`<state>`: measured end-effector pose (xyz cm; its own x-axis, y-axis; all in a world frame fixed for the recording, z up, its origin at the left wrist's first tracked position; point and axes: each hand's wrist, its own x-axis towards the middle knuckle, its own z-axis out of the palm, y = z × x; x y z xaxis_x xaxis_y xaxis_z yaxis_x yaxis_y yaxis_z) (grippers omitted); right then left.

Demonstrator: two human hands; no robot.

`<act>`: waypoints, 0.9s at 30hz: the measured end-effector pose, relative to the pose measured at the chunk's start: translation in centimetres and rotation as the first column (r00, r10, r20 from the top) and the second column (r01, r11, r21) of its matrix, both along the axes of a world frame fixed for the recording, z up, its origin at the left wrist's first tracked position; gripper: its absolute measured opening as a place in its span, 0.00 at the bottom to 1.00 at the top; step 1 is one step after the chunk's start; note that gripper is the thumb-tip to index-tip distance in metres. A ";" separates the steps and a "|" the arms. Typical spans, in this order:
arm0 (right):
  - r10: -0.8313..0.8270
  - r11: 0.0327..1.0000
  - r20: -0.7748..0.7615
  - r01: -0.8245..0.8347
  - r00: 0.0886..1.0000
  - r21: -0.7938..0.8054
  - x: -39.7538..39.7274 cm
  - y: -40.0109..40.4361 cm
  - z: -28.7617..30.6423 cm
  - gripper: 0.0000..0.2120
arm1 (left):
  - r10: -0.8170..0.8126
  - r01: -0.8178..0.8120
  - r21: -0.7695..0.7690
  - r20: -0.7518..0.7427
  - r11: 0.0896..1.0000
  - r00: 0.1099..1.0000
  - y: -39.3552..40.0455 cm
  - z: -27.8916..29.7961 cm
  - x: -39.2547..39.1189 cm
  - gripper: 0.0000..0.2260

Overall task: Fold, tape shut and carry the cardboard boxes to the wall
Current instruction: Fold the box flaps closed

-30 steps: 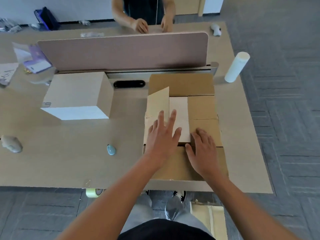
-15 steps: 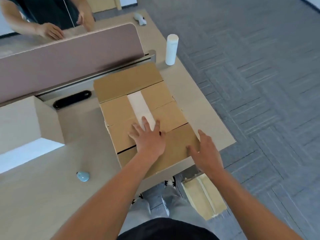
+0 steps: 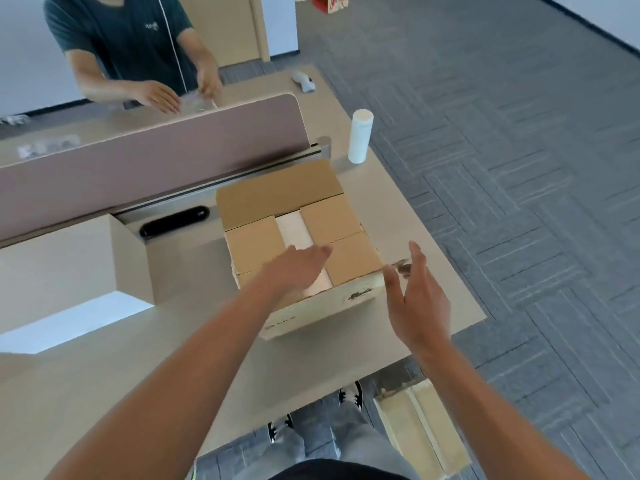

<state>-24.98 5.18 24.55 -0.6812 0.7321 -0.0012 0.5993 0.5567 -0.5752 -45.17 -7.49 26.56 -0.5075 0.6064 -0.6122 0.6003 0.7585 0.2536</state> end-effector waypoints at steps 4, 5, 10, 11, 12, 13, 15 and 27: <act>0.123 0.992 -0.017 -0.122 0.992 0.013 -4.2 0.7 -1.0 0.32 | 0.288 -0.244 0.237 -0.173 0.940 0.942 -2.3 2.8 -2.2 0.38; 0.170 0.985 0.010 -0.170 0.985 0.023 -5.3 1.1 -2.0 0.32 | 0.348 -0.286 0.286 -0.195 0.915 0.917 -2.8 2.7 -2.1 0.39; 0.427 0.865 0.302 -0.483 0.852 0.138 -7.9 3.4 -7.2 0.31 | 0.461 -0.424 0.207 -0.186 0.882 0.868 -3.9 -0.1 1.1 0.28; 0.444 0.847 0.316 -0.508 0.839 0.159 -7.6 3.7 -7.6 0.28 | 0.451 -0.428 0.155 -0.179 0.890 0.874 -3.8 -1.4 2.0 0.28; 0.456 0.832 0.316 -0.525 0.832 0.182 -7.2 4.1 -8.0 0.26 | 0.438 -0.426 0.104 -0.175 0.899 0.882 -3.6 -2.7 2.8 0.28; 0.468 0.819 0.315 -0.539 0.825 0.196 -6.9 4.5 -8.1 0.26 | 0.431 -0.425 0.072 -0.180 0.902 0.884 -3.4 -3.9 3.6 0.29; 0.501 0.794 0.320 -0.574 0.804 0.199 -6.5 5.1 -7.9 0.26 | 0.429 -0.426 0.058 -0.189 0.903 0.883 -2.8 -6.1 4.6 0.30; 0.300 0.906 -0.024 -0.293 0.954 -0.305 -20.6 9.2 -4.7 0.32 | 0.430 -0.444 0.026 -0.306 0.896 0.849 -1.0 -9.4 6.3 0.38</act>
<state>-45.57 14.39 19.89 -0.8639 0.4587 -0.2080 0.4487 0.5133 -0.7316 -38.91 -8.51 17.16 -0.8749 0.2552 -0.4115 0.2455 0.9663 0.0772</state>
